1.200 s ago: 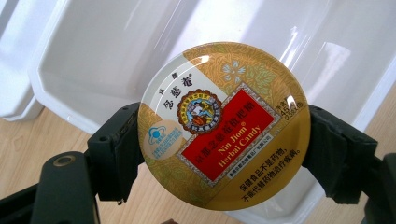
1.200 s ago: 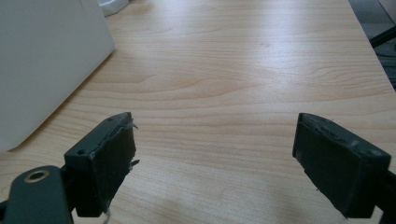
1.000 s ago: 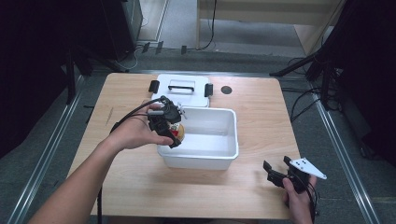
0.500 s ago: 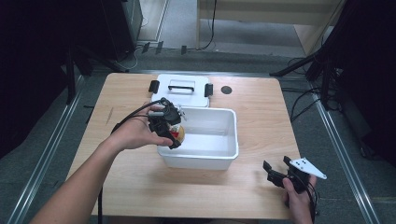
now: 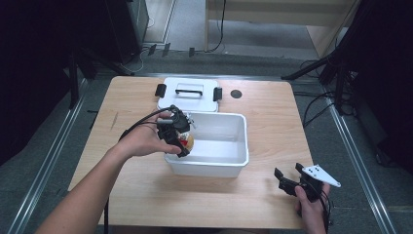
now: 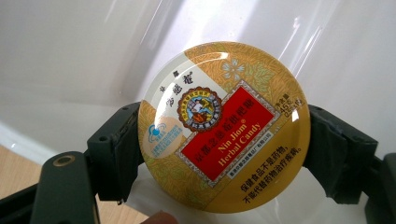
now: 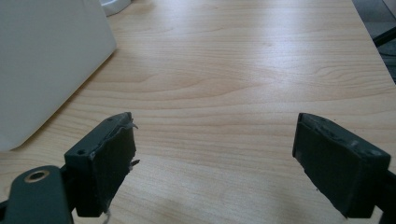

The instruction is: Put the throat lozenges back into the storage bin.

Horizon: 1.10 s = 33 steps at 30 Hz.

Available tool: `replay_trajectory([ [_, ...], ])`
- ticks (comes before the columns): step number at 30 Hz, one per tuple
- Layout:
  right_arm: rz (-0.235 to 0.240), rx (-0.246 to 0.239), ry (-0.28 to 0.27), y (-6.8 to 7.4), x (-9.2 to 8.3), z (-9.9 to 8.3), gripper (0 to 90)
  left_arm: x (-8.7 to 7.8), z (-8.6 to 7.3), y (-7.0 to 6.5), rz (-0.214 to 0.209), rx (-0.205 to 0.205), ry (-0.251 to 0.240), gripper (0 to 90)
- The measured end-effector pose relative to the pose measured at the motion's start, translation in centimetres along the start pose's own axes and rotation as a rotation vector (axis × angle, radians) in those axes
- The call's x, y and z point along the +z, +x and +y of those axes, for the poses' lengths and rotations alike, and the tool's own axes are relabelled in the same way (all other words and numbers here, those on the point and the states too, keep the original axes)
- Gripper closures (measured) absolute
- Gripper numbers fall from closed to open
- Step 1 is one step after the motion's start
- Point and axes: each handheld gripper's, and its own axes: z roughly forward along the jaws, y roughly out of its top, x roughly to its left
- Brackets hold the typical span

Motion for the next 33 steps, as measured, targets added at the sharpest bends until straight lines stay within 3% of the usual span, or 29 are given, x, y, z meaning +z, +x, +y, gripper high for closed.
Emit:
replay_trajectory([
  [10,0.006,0.002,0.002,0.0,0.0,0.0,13.6,0.9,0.2,0.1,-0.013,0.002,0.020,21.2],
  [19,0.008,-0.002,0.001,0.0,0.0,0.0,13.6,1.3,0.5,-0.2,0.008,0.003,0.062,21.0],
  [24,0.008,-0.003,0.001,0.0,0.0,0.0,13.5,1.8,0.6,-0.6,0.002,0.025,0.102,21.0],
  [25,0.007,-0.001,0.002,0.0,0.0,0.0,13.5,1.9,0.5,-0.6,0.020,0.035,0.100,20.9],
  [33,0.006,-0.002,0.003,0.0,0.0,0.0,13.6,1.8,0.4,-0.6,0.018,0.026,0.103,20.7],
])
